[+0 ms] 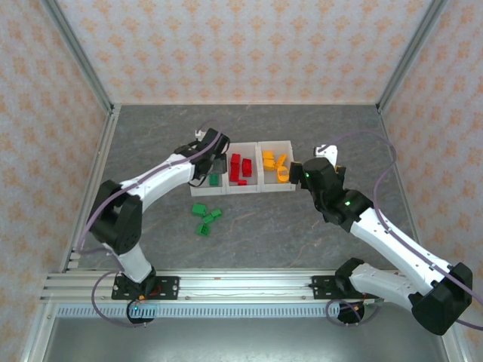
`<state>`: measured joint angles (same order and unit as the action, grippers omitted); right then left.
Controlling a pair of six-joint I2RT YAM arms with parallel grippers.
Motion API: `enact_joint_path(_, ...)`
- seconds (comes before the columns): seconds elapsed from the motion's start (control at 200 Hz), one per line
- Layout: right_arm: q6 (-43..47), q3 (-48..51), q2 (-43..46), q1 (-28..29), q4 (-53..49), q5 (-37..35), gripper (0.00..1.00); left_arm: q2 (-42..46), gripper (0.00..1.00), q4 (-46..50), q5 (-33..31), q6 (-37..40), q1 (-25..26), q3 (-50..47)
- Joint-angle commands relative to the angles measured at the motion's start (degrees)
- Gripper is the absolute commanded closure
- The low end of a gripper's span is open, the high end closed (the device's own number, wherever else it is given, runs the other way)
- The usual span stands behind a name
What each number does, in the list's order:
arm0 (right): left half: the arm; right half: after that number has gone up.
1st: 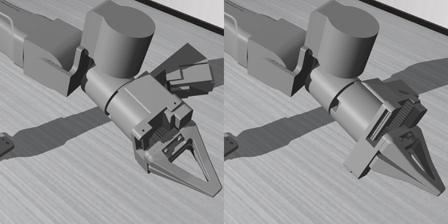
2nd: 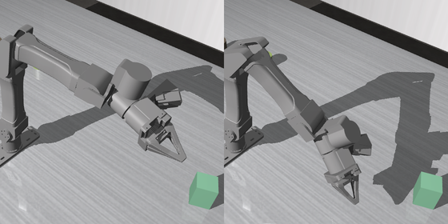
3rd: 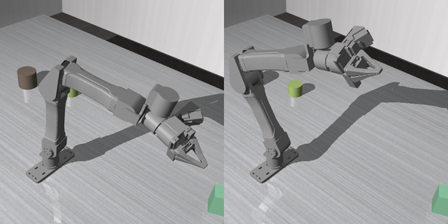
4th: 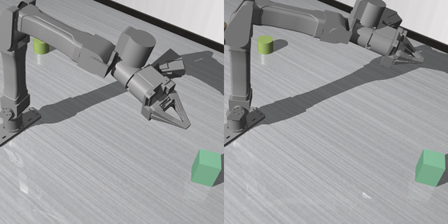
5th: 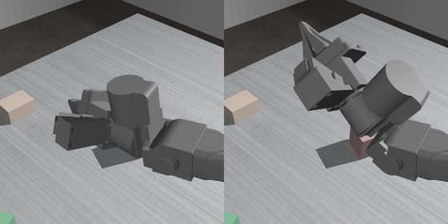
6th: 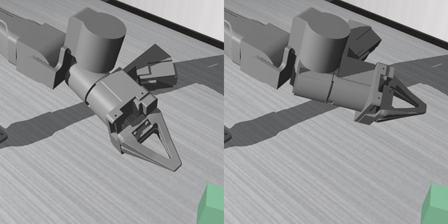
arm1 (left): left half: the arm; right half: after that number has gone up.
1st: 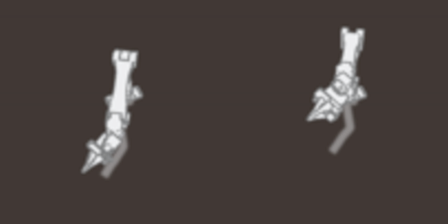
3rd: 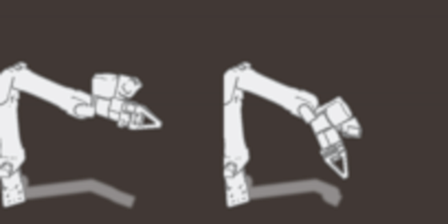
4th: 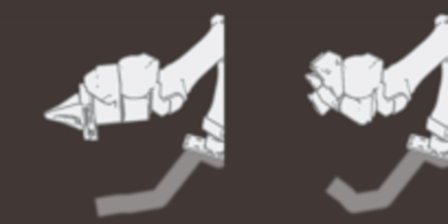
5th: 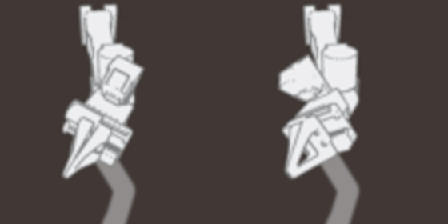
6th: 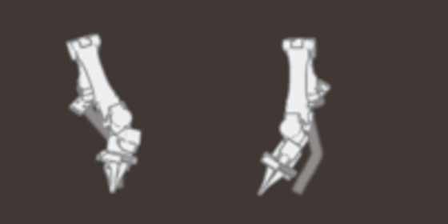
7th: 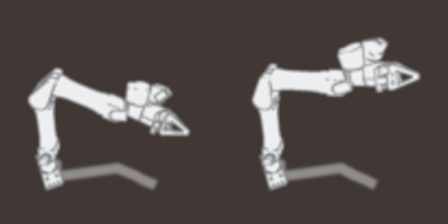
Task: Sort the legos into containers by color
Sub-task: Place the lego in the container, then pick up the lego from the center of the table.
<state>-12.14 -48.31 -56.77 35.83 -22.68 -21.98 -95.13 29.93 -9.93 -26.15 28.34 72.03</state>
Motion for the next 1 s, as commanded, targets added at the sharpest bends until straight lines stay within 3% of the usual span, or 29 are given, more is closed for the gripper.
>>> enact_joint_path(0.0, 0.4, 0.0, -0.4, -0.2, 0.6, 0.2, 0.0, 6.7, 0.14, -1.2, 1.4, 1.0, -0.5, -3.6)
enact_joint_path(0.13, 0.6, -0.4, -1.5, -0.2, 0.4, 0.7, 0.0, 12.2, 0.04, -0.7, 1.9, 0.3, -0.5, -7.5)
enact_joint_path(0.501, 0.6, -0.2, -2.1, -0.3, 1.1, 1.7, 0.0, 21.4, 0.01, 0.6, 3.9, -4.7, 2.6, -22.8)
enact_joint_path(0.806, 0.8, -0.1, -2.9, -0.2, 1.3, 2.5, 0.0, 20.2, 0.04, -3.9, 9.6, -4.9, 5.3, -29.9)
enact_joint_path(0.996, 0.7, -0.2, -3.1, -0.2, 0.7, 2.4, 0.0, 15.6, 0.06, -4.1, 8.1, -3.7, 4.4, -29.9)
